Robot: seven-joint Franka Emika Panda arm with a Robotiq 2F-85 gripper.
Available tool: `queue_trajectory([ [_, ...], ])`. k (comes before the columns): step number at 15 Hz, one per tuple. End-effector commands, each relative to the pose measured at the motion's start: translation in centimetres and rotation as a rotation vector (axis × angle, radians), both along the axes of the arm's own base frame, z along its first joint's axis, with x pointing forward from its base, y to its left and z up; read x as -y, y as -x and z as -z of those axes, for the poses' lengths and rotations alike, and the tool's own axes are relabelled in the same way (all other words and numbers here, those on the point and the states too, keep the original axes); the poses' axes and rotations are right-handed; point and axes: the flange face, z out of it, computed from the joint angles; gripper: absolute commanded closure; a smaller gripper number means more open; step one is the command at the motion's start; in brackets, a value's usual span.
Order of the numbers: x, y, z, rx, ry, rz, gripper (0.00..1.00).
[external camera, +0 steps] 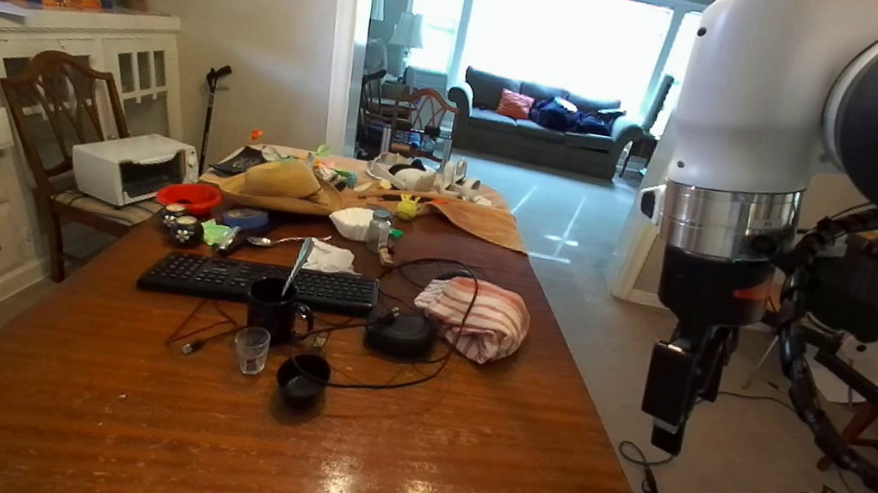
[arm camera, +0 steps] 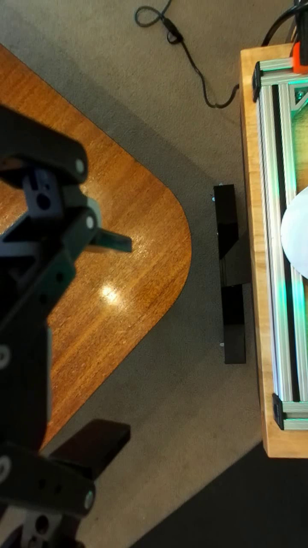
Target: Move the black cable on the speaker to the left
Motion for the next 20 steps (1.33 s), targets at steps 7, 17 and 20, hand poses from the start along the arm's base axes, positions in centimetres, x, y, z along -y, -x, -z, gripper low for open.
queue_trajectory([
  [7, 0.0, 0.0, -0.1, -0.001, 0.0, 0.0, 0.0],
  [17, -0.7, -6.5, -0.1, 0.166, -0.001, 0.289, 0.0],
  [20, -0.2, -11.6, -0.3, 0.267, -0.019, 0.439, 0.0],
])
